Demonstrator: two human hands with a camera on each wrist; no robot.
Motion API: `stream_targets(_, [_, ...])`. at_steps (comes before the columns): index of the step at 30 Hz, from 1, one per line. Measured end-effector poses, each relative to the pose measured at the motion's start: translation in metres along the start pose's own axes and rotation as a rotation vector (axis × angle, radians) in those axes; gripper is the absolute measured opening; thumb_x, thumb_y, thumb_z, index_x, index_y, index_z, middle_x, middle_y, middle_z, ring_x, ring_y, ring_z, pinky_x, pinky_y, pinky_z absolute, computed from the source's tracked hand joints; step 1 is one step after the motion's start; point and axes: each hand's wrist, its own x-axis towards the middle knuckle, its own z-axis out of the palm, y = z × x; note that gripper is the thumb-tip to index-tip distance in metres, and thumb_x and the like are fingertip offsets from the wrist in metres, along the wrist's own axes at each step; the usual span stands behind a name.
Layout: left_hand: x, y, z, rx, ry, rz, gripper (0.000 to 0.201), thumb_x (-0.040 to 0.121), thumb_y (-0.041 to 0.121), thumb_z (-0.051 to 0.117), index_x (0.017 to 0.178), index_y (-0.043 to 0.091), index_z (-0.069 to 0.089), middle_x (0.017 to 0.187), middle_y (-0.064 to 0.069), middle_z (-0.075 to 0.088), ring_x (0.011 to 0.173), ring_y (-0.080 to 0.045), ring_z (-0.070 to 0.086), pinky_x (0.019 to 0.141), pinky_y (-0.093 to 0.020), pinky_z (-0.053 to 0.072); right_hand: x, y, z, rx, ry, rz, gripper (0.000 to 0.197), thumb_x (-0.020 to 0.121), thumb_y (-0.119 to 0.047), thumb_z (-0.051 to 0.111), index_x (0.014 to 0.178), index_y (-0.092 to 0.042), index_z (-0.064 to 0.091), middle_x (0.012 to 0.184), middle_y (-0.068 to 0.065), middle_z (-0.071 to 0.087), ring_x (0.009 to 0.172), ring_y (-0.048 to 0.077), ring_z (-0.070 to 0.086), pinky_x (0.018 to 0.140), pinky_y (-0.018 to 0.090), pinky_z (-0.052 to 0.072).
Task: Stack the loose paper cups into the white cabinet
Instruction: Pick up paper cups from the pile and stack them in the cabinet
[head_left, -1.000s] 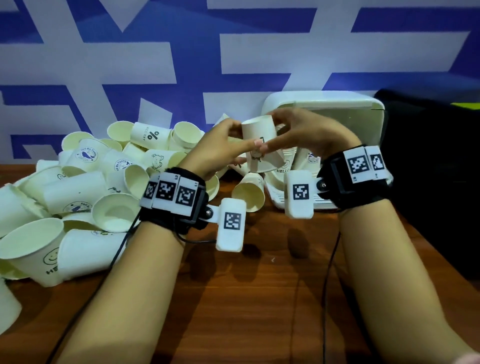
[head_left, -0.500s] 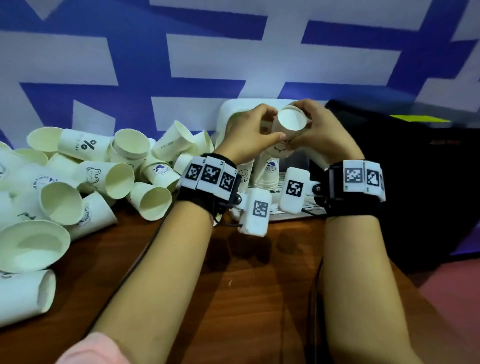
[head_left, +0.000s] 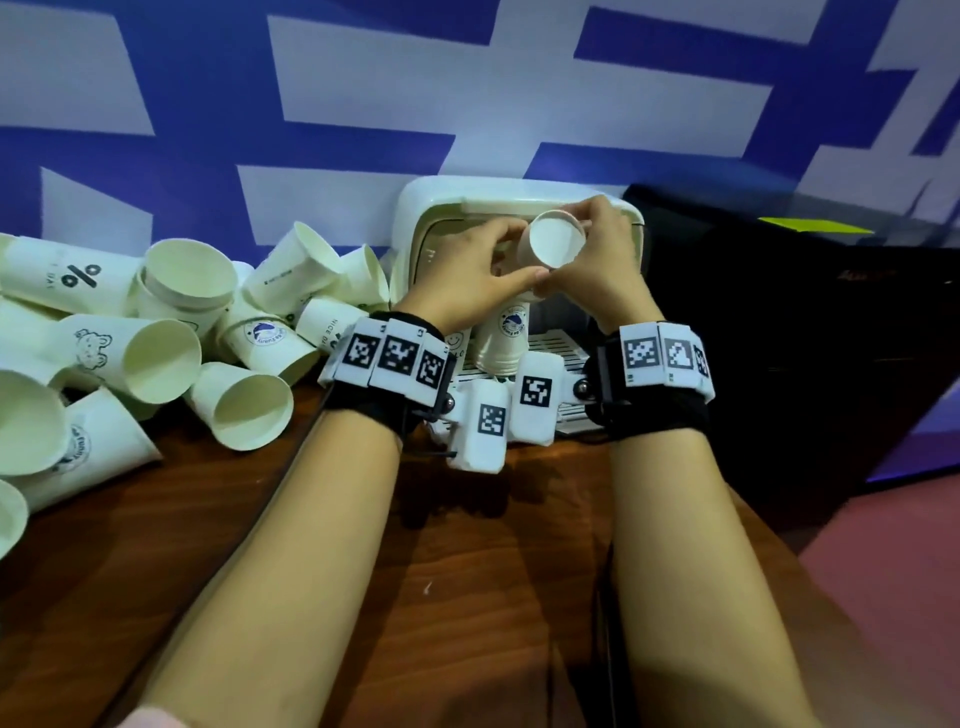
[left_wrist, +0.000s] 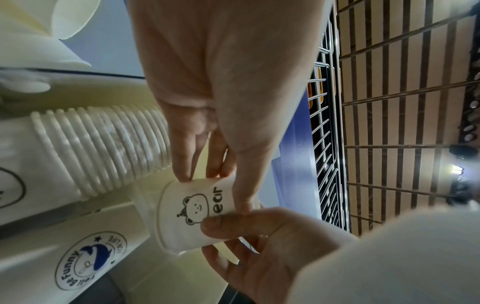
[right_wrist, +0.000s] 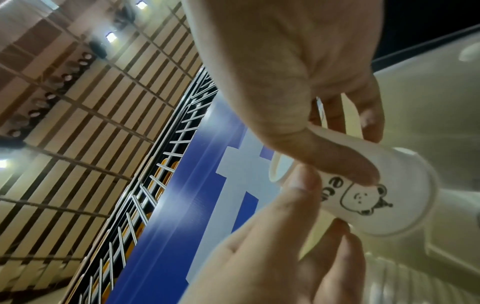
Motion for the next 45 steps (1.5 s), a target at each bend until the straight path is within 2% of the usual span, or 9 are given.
stream_targets(4, [0.000, -0.005, 0.003, 0.026, -0.086, 0.014, 0.061, 0.085, 0.030, 0.070, 0.140, 0.021, 0.046, 0.139, -0.002, 0.051, 0.124, -0.015, 0.051, 0.106, -0.034, 0.043, 0.001, 0.004, 0.005, 0.147, 0.103, 0.158, 0.067, 0.061, -0.016, 0.086, 0.117, -0.009, 0.049, 0.119, 0.004, 0.044, 0.111, 0.018, 0.048, 0.096, 0.030, 0.046])
stream_targets(9, [0.002, -0.009, 0.005, 0.076, -0.099, 0.019, 0.060, 0.088, 0.029, 0.067, 0.142, 0.018, 0.044, 0.140, -0.004, 0.049, 0.126, -0.017, 0.048, 0.108, -0.038, 0.041, 0.021, 0.044, 0.023, 0.264, 0.091, 0.256, 0.091, 0.022, -0.036, 0.085, 0.105, -0.010, 0.059, 0.107, 0.007, 0.064, 0.099, 0.021, 0.064, 0.080, 0.045, 0.058])
stream_targets(16, [0.002, -0.010, 0.006, 0.109, -0.117, -0.003, 0.060, 0.090, 0.025, 0.063, 0.144, 0.018, 0.039, 0.143, -0.007, 0.044, 0.130, -0.021, 0.044, 0.110, -0.038, 0.036, -0.006, 0.011, 0.015, 0.477, 0.083, 0.303, 0.066, 0.054, 0.009, 0.082, 0.110, -0.016, 0.058, 0.110, 0.007, 0.065, 0.106, 0.024, 0.063, 0.083, 0.041, 0.058])
stream_targets(22, [-0.001, -0.009, 0.006, 0.142, -0.125, -0.053, 0.062, 0.093, 0.023, 0.059, 0.148, 0.017, 0.031, 0.147, -0.006, 0.042, 0.132, -0.020, 0.042, 0.110, -0.033, 0.034, -0.002, 0.017, 0.023, 0.480, 0.020, 0.283, 0.072, 0.046, -0.013, 0.087, 0.115, -0.015, 0.065, 0.105, 0.007, 0.072, 0.102, 0.025, 0.068, 0.090, 0.046, 0.056])
stream_targets(29, [-0.001, -0.012, 0.012, 0.093, -0.196, -0.185, 0.065, 0.095, 0.023, 0.056, 0.150, 0.016, 0.022, 0.139, -0.010, 0.050, 0.122, -0.022, 0.051, 0.097, -0.027, 0.039, -0.001, 0.019, 0.028, 0.537, -0.081, 0.274, 0.033, 0.087, -0.001, 0.066, 0.119, -0.006, 0.060, 0.111, 0.008, 0.068, 0.106, 0.021, 0.064, 0.090, 0.029, 0.055])
stream_targets(32, [-0.002, -0.014, 0.012, 0.079, -0.212, -0.223, 0.067, 0.096, 0.023, 0.054, 0.151, 0.018, 0.017, 0.139, -0.011, 0.049, 0.124, -0.023, 0.050, 0.098, -0.029, 0.038, 0.001, 0.020, 0.034, 0.520, -0.157, 0.299, 0.018, 0.093, -0.006, 0.060, 0.109, -0.015, 0.058, 0.108, 0.008, 0.067, 0.102, 0.023, 0.065, 0.090, 0.037, 0.055])
stream_targets(38, [-0.006, -0.010, 0.012, 0.138, -0.287, -0.224, 0.072, 0.098, 0.021, 0.049, 0.154, 0.025, 0.004, 0.133, -0.019, 0.052, 0.111, -0.026, 0.055, 0.085, -0.028, 0.040, -0.001, 0.024, 0.037, 0.347, -0.252, 0.315, 0.048, 0.098, -0.012, 0.054, 0.143, -0.006, 0.039, 0.126, 0.010, 0.060, 0.106, 0.023, 0.062, 0.085, 0.031, 0.053])
stream_targets(40, [-0.009, -0.011, 0.013, 0.164, -0.339, -0.243, 0.067, 0.098, 0.021, 0.048, 0.153, 0.023, 0.011, 0.138, -0.018, 0.049, 0.119, -0.028, 0.052, 0.088, -0.028, 0.038, -0.001, 0.027, 0.038, 0.232, -0.326, 0.315, 0.046, 0.098, -0.014, 0.054, 0.142, -0.007, 0.042, 0.121, 0.007, 0.060, 0.092, 0.014, 0.060, 0.070, 0.020, 0.047])
stream_targets(45, [-0.011, -0.017, 0.020, 0.218, -0.379, -0.301, 0.064, 0.098, 0.019, 0.046, 0.153, 0.020, 0.013, 0.143, -0.016, 0.045, 0.126, -0.029, 0.047, 0.097, -0.031, 0.039, 0.000, 0.034, 0.040, 0.087, -0.381, 0.339, 0.034, 0.100, -0.013, 0.048, 0.133, -0.008, 0.052, 0.090, -0.005, 0.057, 0.072, 0.004, 0.049, 0.072, 0.023, 0.043])
